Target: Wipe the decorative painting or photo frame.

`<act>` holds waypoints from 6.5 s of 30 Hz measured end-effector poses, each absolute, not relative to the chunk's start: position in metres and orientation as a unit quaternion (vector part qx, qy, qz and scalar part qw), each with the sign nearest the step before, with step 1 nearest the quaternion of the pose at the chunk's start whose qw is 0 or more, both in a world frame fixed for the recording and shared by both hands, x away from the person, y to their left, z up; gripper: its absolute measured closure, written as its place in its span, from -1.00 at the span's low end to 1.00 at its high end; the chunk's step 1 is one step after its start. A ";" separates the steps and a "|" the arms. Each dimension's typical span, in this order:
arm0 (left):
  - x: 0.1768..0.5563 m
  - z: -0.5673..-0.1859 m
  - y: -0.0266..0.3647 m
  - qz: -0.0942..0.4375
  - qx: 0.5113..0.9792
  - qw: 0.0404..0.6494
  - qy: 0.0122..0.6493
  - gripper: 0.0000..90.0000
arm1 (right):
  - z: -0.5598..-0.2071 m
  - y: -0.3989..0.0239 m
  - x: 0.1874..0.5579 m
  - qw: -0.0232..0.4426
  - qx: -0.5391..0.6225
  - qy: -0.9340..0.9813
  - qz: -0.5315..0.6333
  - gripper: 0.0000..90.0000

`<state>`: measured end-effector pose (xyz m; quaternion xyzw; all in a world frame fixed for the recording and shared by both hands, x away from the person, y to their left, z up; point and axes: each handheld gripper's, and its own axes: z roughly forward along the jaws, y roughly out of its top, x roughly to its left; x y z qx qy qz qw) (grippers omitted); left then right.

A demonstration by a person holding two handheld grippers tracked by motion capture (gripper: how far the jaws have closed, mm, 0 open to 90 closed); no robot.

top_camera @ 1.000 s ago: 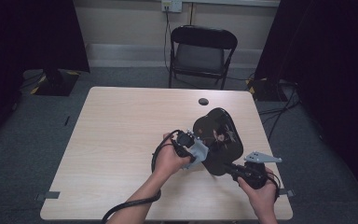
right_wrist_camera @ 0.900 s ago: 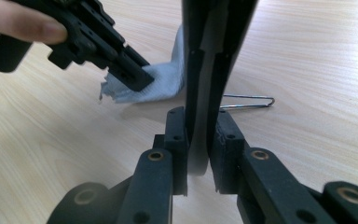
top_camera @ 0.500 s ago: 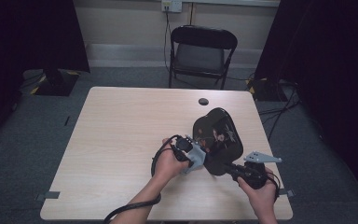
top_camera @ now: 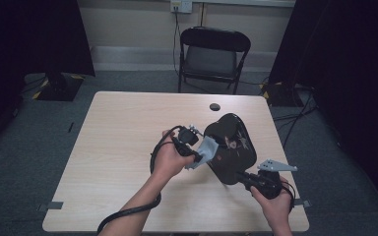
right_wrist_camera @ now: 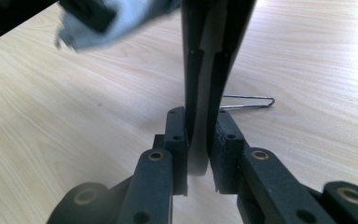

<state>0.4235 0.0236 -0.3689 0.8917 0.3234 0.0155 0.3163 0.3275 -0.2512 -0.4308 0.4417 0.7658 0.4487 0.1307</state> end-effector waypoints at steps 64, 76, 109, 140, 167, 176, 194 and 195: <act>0.419 -0.422 -0.005 0.003 0.899 0.302 0.317 0.79 | -0.430 -0.248 0.331 0.130 0.444 0.765 0.448 0.75; 0.414 -0.455 -0.009 -0.010 0.905 0.274 0.325 0.79 | -0.430 -0.248 0.331 0.130 0.445 0.765 0.447 0.75; 0.415 -0.293 -0.008 0.050 0.894 0.350 0.276 0.78 | -0.430 -0.244 0.332 0.129 0.450 0.763 0.446 0.75; 0.408 -0.319 -0.025 0.039 0.906 0.335 0.255 0.78 | -0.429 -0.243 0.332 0.133 0.450 0.764 0.443 0.75; 0.410 -0.407 -0.017 0.002 0.910 0.296 0.290 0.78 | -0.429 -0.242 0.333 0.135 0.447 0.767 0.441 0.75; 0.412 -0.433 -0.017 0.003 0.915 0.277 0.292 0.78 | -0.429 -0.242 0.333 0.135 0.447 0.767 0.440 0.75; 0.407 -0.441 -0.012 -0.007 0.919 0.266 0.291 0.78 | -0.428 -0.242 0.332 0.124 0.444 0.769 0.443 0.62; 0.407 -0.438 -0.010 -0.005 0.919 0.269 0.290 0.78 | -0.428 -0.242 0.332 0.122 0.443 0.770 0.442 0.60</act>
